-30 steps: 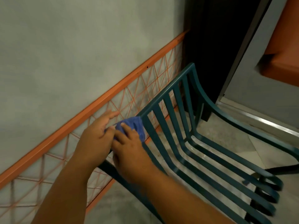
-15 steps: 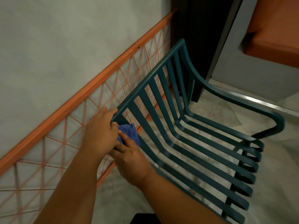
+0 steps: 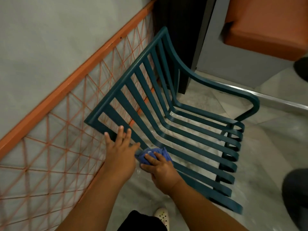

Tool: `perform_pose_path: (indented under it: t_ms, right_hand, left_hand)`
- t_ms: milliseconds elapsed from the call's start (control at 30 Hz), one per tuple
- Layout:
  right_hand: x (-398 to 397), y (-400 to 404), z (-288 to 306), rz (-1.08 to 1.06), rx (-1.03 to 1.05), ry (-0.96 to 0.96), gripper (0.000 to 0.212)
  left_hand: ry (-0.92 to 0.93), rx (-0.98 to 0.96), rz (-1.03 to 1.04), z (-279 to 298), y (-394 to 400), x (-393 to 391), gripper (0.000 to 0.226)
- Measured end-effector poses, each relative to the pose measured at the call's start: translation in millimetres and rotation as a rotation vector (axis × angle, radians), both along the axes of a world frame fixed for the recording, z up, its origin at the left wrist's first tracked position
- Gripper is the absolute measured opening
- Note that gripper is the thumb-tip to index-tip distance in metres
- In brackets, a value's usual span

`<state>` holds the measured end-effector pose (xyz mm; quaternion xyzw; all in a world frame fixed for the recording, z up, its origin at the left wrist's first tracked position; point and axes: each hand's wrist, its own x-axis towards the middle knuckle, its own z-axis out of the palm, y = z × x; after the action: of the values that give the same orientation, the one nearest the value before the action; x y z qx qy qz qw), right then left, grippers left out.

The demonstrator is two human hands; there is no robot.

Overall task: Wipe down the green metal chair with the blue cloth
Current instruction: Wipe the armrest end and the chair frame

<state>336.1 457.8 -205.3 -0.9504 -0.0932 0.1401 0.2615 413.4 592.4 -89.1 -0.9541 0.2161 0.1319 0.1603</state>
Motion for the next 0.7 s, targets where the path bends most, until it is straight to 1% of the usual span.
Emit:
perform_pose_path:
  t_ms: [100,167,267,367,533,567,633,700]
  right_hand:
    - [-36,-29,7,-0.011,-0.121,0.095,0.055]
    - [-53,-41,11,-0.040,-0.157,0.131,0.058]
    - [-66,-48,13,-0.084,-0.176,0.176,0.057]
    - [-73,-54,20,-0.107,-0.182,0.198,0.048]
    - [-92,-68,26,-0.214,-0.112,0.144,0.034]
    - [-99,-71,25,-0.242,-0.105,0.107,0.032]
    - [-117,-80,18,-0.308,-0.145,-0.026,0.025]
    - [-139,-91,9,-0.388,-0.161,-0.089,0.026]
  left_hand:
    - [0.129,-0.009,-0.051,-17,-9,-15,0.060]
    - [0.198,-0.047,-0.112,-23,-23,-23,0.061]
    - [0.243,-0.086,-0.208,-28,-50,-35,0.060]
    - [0.276,-0.105,-0.216,-34,-72,-48,0.057]
    - [0.432,-0.059,-0.149,-49,-89,-68,0.053]
    - [0.458,-0.053,-0.131,-52,-92,-72,0.051]
    - [0.478,-0.047,-0.110,-57,-100,-83,0.048]
    - [0.461,-0.057,-0.120,-62,-110,-98,0.048]
